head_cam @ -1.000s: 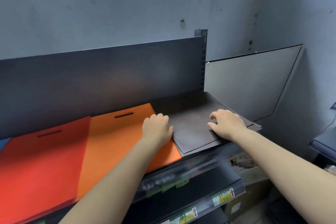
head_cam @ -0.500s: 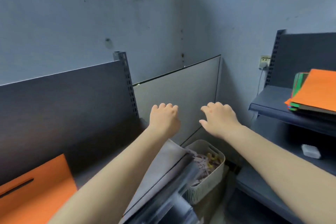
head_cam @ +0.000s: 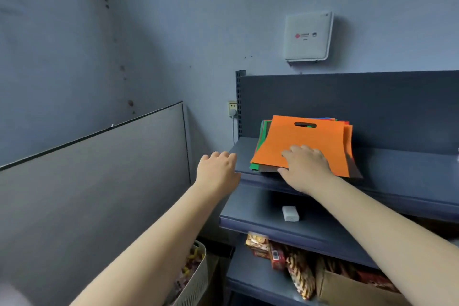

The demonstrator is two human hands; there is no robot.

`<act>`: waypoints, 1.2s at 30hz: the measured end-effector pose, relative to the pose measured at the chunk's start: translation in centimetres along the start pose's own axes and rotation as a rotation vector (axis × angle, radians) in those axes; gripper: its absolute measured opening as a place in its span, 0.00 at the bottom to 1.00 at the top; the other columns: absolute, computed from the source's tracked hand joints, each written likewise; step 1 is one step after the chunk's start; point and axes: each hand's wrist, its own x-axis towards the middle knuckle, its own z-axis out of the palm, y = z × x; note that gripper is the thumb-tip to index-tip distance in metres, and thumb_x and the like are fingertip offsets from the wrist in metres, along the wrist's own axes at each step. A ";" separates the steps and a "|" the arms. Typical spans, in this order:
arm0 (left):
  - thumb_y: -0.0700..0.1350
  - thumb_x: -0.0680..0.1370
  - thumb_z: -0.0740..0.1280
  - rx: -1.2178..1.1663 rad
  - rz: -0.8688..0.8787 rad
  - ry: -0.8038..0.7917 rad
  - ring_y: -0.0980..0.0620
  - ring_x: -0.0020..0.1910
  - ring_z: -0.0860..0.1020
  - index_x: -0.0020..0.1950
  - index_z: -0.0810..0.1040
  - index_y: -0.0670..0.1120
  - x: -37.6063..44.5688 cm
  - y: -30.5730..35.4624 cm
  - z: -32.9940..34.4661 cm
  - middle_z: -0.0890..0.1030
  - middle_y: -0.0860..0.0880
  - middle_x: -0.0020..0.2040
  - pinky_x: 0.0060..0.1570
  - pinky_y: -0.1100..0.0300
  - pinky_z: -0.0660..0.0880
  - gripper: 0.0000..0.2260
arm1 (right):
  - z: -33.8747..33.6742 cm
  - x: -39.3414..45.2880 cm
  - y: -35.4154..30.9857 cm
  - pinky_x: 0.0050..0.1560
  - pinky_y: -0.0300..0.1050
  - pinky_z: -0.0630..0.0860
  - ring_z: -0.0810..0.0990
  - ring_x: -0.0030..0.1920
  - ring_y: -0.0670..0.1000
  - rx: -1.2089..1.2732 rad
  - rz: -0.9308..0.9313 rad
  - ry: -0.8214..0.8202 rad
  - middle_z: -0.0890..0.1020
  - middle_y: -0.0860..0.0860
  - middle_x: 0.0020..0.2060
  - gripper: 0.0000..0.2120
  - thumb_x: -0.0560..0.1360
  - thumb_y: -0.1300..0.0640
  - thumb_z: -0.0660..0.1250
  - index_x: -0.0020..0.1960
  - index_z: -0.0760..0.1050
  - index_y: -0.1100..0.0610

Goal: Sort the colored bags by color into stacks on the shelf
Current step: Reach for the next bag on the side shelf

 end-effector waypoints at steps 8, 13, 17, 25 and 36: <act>0.52 0.80 0.56 -0.147 0.107 -0.072 0.46 0.61 0.71 0.64 0.71 0.47 8.3 6.3 5.8 0.75 0.50 0.63 0.55 0.55 0.66 0.16 | 4.6 2.0 9.7 0.61 0.51 0.68 0.71 0.62 0.55 0.052 0.227 -0.090 0.73 0.52 0.61 0.20 0.80 0.45 0.56 0.67 0.68 0.55; 0.56 0.81 0.53 -0.194 0.189 -0.108 0.47 0.63 0.70 0.62 0.71 0.48 12.7 7.4 9.6 0.74 0.51 0.64 0.57 0.55 0.65 0.16 | 7.5 4.1 13.4 0.56 0.50 0.74 0.73 0.59 0.55 0.142 0.428 -0.134 0.74 0.53 0.59 0.19 0.80 0.45 0.56 0.63 0.71 0.57; 0.57 0.81 0.54 -0.280 0.255 -0.076 0.50 0.67 0.68 0.66 0.71 0.51 15.2 8.4 11.6 0.72 0.53 0.68 0.62 0.56 0.62 0.18 | 9.1 5.9 15.6 0.43 0.46 0.75 0.75 0.47 0.53 0.282 0.639 -0.102 0.77 0.53 0.48 0.19 0.79 0.45 0.58 0.52 0.75 0.60; 0.60 0.81 0.54 -0.397 0.400 -0.147 0.49 0.69 0.67 0.69 0.71 0.52 19.0 9.5 12.6 0.71 0.53 0.71 0.65 0.57 0.61 0.21 | 9.4 8.2 19.1 0.43 0.42 0.67 0.75 0.48 0.55 0.624 0.820 0.240 0.79 0.55 0.46 0.16 0.73 0.59 0.71 0.59 0.75 0.63; 0.64 0.76 0.60 -0.321 -0.079 -0.184 0.44 0.63 0.69 0.64 0.73 0.49 22.1 5.6 13.8 0.73 0.47 0.64 0.58 0.51 0.66 0.24 | 10.1 7.2 22.5 0.57 0.51 0.72 0.76 0.58 0.61 0.641 0.864 0.239 0.81 0.61 0.54 0.15 0.75 0.61 0.69 0.59 0.77 0.66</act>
